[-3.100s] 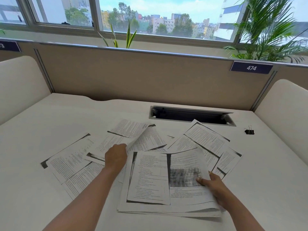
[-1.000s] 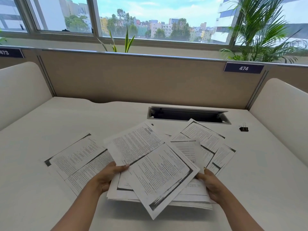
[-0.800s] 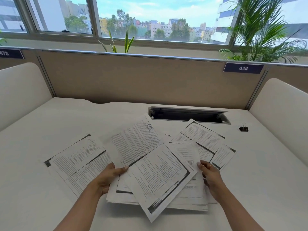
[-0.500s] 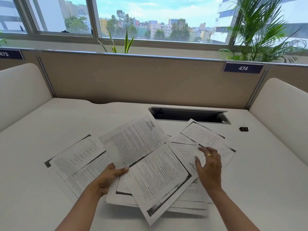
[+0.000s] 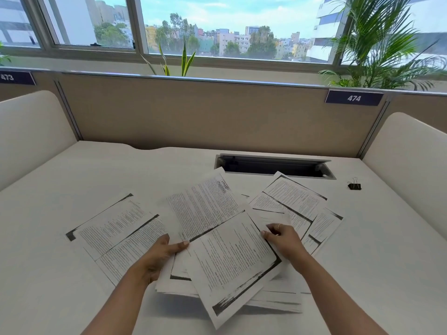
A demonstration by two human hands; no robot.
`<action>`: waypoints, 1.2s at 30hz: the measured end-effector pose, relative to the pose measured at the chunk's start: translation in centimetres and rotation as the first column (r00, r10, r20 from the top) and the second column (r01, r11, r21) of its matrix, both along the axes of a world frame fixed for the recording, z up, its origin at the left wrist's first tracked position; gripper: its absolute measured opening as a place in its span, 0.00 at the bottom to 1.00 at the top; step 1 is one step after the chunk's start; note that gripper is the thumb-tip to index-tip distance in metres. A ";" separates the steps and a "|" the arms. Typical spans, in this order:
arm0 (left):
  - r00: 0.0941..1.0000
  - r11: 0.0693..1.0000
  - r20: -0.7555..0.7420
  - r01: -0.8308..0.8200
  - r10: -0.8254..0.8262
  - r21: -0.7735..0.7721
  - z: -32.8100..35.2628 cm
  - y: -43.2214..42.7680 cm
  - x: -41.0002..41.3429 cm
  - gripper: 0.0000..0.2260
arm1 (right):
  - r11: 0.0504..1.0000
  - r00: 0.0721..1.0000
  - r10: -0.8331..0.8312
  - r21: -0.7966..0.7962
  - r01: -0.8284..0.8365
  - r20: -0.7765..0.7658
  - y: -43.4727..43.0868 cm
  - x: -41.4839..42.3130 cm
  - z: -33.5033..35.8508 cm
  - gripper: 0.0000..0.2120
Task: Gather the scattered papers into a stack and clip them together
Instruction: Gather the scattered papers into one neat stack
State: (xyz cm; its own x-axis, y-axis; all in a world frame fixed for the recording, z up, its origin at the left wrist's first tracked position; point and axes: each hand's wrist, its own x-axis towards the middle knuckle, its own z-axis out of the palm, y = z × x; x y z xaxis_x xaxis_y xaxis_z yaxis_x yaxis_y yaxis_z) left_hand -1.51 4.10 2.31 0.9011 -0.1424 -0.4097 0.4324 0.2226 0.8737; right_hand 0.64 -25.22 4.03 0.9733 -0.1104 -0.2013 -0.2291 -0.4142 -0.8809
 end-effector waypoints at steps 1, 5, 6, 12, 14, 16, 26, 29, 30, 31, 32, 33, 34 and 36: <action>1.000 1.000 0.007 -0.012 0.012 -0.009 0.0 -0.1 0.0 0.13 | 0.998 1.000 -0.008 0.068 0.009 -0.019 0.0 -0.1 0.1 0.04; 0.996 0.997 0.027 -0.081 0.082 -0.017 -0.3 -0.6 -0.1 0.09 | 0.950 0.986 -0.156 0.266 0.165 -0.054 0.1 -0.3 -0.3 0.04; 0.994 0.995 0.031 -0.104 0.104 0.004 -0.4 -0.7 -0.2 0.08 | 0.925 0.973 -0.222 0.301 0.231 -0.067 0.2 -0.3 -0.5 0.04; 0.976 0.974 0.017 -0.219 0.218 0.052 -1.0 -1.6 -0.3 0.09 | 0.700 0.865 -0.440 0.510 0.499 -0.243 1.3 -0.9 -2.4 0.05; 0.965 0.964 -0.010 -0.263 0.263 0.038 -1.1 -2.0 -0.4 0.09 | 0.655 0.847 -0.439 0.539 0.529 -0.298 2.1 -1.4 -2.9 0.06; 0.953 0.954 -0.033 -0.299 0.300 0.031 -1.2 -2.4 -0.4 0.10 | 0.615 0.836 -0.428 0.567 0.548 -0.344 3.3 -1.8 -3.5 0.06; 0.931 0.931 -0.028 -0.364 0.364 0.015 -1.2 -4.6 -1.0 0.13 | 0.636 0.873 -0.184 0.623 0.456 -0.451 8.5 -4.9 -3.5 0.08; 0.935 0.936 -0.031 -0.352 0.352 0.024 -1.2 -5.0 -1.2 0.14 | 0.662 0.872 -0.134 0.613 0.432 -0.471 9.4 -5.5 -3.7 0.07; 0.938 0.939 -0.034 -0.343 0.344 0.027 -1.1 -5.1 -1.3 0.15 | 0.669 0.873 -0.119 0.612 0.422 -0.472 9.7 -5.8 -3.8 0.06; 0.941 0.941 -0.036 -0.337 0.337 0.029 -1.1 -5.2 -1.3 0.15 | 0.677 0.876 -0.106 0.611 0.410 -0.470 9.9 -5.9 -3.9 0.06; 0.943 0.943 -0.032 -0.331 0.331 0.027 -1.0 -5.2 -1.4 0.15 | 0.685 0.881 -0.092 0.612 0.394 -0.464 10.1 -6.1 -3.9 0.06; 0.945 0.945 -0.028 -0.327 0.327 0.023 -1.0 -5.1 -1.5 0.14 | 0.694 0.887 -0.077 0.614 0.376 -0.456 10.3 -6.2 -3.9 0.05; 0.946 0.946 -0.021 -0.323 0.324 0.022 -1.0 -5.1 -1.5 0.14 | 0.702 0.892 -0.062 0.616 0.358 -0.448 10.4 -6.3 -3.8 0.05; 0.949 0.949 -0.015 -0.315 0.315 0.023 -0.9 -5.0 -1.7 0.13 | 0.713 0.899 -0.046 0.616 0.335 -0.436 10.3 -6.3 -3.7 0.04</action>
